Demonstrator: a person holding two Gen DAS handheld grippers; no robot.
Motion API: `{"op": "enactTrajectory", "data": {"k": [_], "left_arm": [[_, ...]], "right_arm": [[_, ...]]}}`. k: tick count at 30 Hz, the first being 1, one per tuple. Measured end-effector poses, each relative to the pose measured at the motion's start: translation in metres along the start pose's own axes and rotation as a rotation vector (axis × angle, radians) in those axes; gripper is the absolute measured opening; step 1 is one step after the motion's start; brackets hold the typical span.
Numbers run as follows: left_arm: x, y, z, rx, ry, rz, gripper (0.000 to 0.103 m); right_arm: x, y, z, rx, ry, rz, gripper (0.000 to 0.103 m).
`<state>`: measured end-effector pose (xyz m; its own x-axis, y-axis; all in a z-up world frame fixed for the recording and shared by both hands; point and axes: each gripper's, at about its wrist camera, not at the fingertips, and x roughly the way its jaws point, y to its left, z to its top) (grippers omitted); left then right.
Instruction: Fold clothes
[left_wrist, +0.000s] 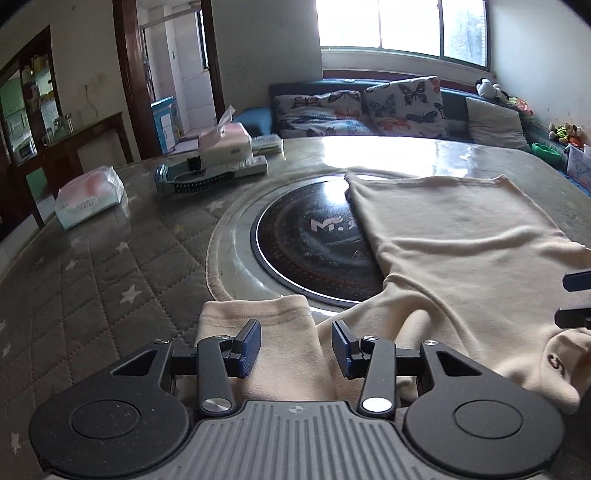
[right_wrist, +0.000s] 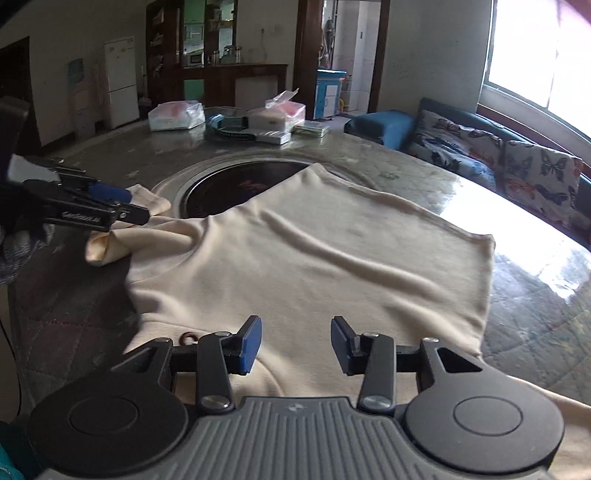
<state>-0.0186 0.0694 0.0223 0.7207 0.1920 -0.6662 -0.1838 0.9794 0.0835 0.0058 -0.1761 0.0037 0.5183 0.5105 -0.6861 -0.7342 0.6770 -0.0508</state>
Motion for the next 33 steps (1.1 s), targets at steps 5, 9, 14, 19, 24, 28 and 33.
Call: {"op": "enactTrajectory", "data": {"k": [5,9,14,19,24,28,33], "left_arm": [[0.001,0.003,-0.001,0.011,-0.013,0.000,0.029],[-0.004,0.013,0.003,0.012,-0.052,0.020,0.007],[-0.013,0.032,0.013,-0.010,-0.119,0.049,0.003],[-0.025,0.058,0.023,-0.091,-0.225,0.056,0.003],[-0.038,0.085,0.027,-0.185,-0.334,0.052,0.003],[-0.021,0.095,0.015,-0.170,-0.269,0.104,0.003],[-0.002,0.105,-0.002,-0.169,-0.163,0.167,0.003]], "right_arm": [[0.005,0.004,0.000,-0.005,0.018,0.008,0.042],[0.009,0.004,-0.001,-0.002,0.026,0.008,0.043],[0.011,0.004,-0.003,0.001,0.034,0.011,0.043],[0.012,0.003,-0.003,0.005,0.039,0.010,0.044],[0.012,0.003,-0.002,0.002,0.044,0.007,0.046],[0.012,0.004,-0.001,-0.006,0.049,0.006,0.047],[0.013,0.003,0.000,-0.005,0.057,0.008,0.048]]}}
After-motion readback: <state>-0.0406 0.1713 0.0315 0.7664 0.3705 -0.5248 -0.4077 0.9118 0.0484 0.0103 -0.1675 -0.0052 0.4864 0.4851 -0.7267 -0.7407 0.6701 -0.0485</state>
